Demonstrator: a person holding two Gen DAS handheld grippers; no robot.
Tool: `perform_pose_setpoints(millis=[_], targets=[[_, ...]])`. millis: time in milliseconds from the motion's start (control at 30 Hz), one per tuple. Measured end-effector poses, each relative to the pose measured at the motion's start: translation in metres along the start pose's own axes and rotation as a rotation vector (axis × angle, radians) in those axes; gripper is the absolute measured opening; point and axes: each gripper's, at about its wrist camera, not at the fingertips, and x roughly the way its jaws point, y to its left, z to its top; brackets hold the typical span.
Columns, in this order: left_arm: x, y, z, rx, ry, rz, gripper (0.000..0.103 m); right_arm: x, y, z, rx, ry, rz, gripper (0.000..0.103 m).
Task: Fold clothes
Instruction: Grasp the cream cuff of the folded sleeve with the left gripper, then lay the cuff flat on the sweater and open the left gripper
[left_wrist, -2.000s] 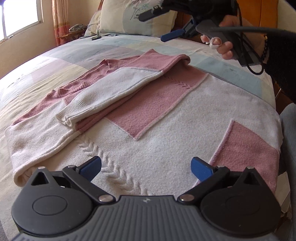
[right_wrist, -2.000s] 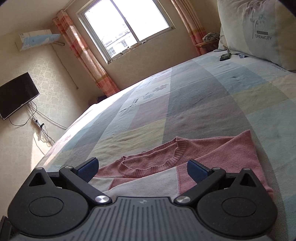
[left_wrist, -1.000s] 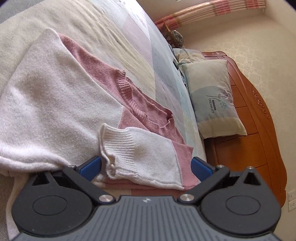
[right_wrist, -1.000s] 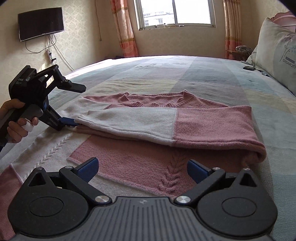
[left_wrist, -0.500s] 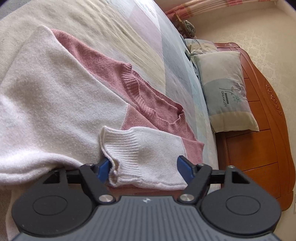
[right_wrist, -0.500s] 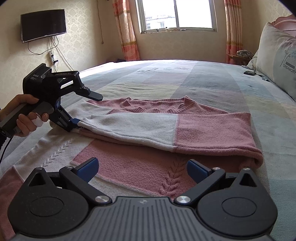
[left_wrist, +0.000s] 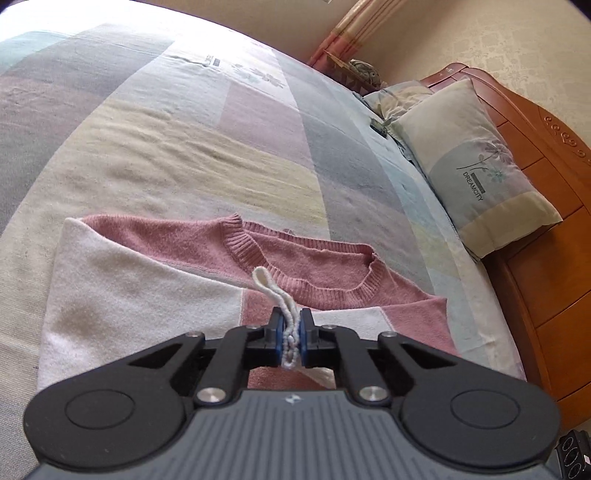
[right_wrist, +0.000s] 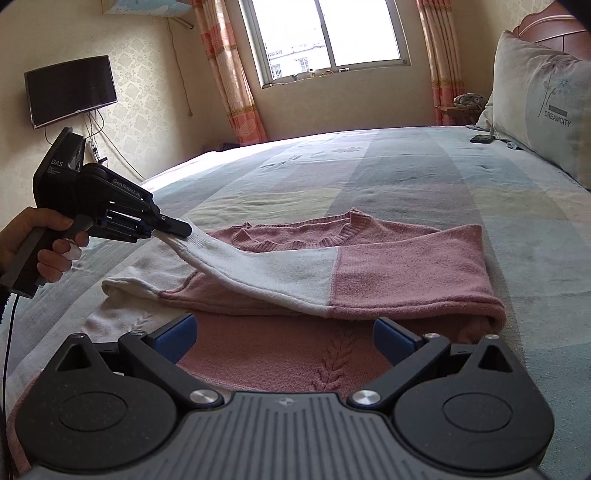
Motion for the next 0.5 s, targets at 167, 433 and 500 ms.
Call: perform_pose_setpoints(millis=[167,433,500], targets=[[0.012,0.028,-0.001,-0.069,0.017,0.070,0.005,-0.002,-0.011,0.000,0.012,0.004,-0.029,0.103],[-0.008,0.010,-0.023,0.061,-0.006,0.029,0.009,-0.001,-0.053,-0.005,0.097,0.076,-0.174,0.103],[-0.010,-0.012,-0.034,0.155,0.000,-0.005,0.023,-0.001,-0.069,-0.007,0.162,0.085,-0.225,0.103]])
